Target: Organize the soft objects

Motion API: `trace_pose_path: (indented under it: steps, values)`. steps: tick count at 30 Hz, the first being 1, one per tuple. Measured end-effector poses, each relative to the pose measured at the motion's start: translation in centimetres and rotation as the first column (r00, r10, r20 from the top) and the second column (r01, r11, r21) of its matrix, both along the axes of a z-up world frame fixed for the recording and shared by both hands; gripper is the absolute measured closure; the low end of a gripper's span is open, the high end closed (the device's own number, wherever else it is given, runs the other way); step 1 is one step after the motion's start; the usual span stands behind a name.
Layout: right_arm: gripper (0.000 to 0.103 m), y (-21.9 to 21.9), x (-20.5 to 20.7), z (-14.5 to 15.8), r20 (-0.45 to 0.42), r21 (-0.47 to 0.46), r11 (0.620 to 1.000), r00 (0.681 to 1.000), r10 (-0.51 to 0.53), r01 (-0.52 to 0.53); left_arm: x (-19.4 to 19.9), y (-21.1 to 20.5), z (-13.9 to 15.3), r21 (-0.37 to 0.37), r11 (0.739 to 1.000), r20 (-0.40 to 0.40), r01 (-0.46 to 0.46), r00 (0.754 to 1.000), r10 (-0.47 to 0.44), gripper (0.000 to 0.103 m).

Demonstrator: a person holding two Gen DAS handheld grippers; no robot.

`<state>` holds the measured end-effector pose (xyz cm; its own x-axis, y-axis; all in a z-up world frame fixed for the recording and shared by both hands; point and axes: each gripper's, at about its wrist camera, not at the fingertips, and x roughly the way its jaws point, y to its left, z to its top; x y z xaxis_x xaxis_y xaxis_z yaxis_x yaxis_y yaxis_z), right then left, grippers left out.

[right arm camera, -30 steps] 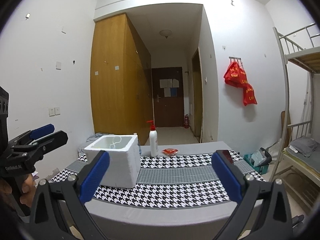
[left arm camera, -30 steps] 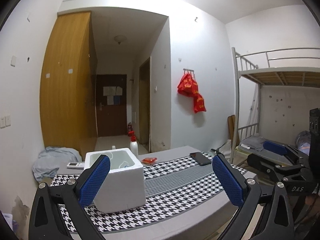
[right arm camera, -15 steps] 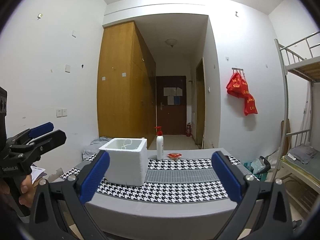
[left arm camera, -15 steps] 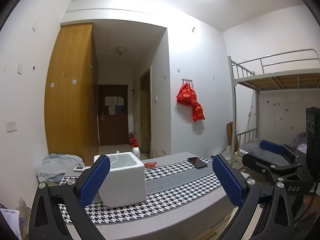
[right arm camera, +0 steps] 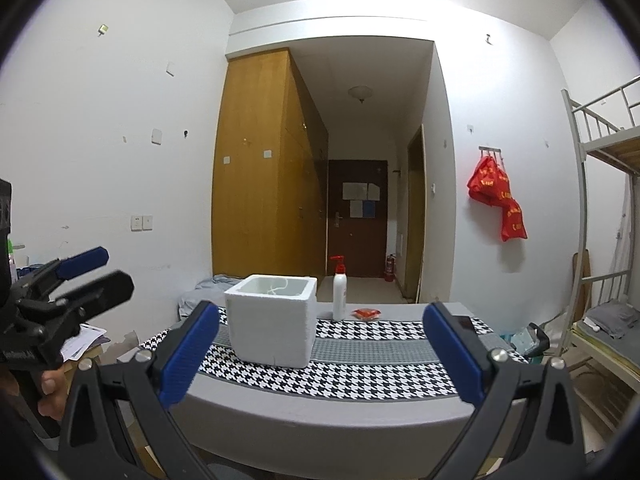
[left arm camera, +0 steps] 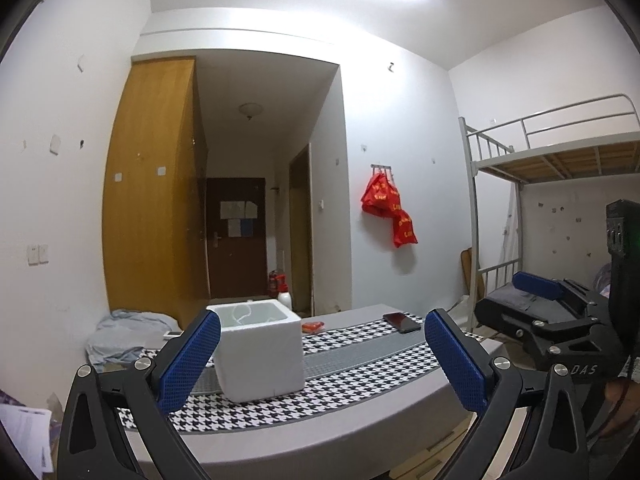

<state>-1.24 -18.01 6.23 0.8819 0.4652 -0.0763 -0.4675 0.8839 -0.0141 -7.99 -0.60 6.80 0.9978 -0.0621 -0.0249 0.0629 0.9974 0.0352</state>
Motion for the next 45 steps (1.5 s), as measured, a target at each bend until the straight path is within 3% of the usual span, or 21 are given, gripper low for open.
trace_pose_path:
  steps: [22,32,45]
  values:
    - [0.000,0.1,-0.6,-1.9,-0.003,0.015,1.000,1.000,0.025,-0.025,-0.2,0.8,-2.9,-0.060,0.995,-0.008,-0.082,0.997,0.082,0.001]
    - [0.000,-0.1,0.1,-3.5,-0.023,0.018,0.999,0.999,0.030,-0.029,0.9,-0.1,-4.5,-0.043,0.995,-0.005,-0.092,0.996,0.091,0.001]
    - [0.000,0.5,1.5,-5.6,-0.080,-0.002,1.000,0.997,0.023,-0.023,3.0,0.9,-6.8,-0.070,0.982,-0.083,-0.176,0.982,0.170,0.001]
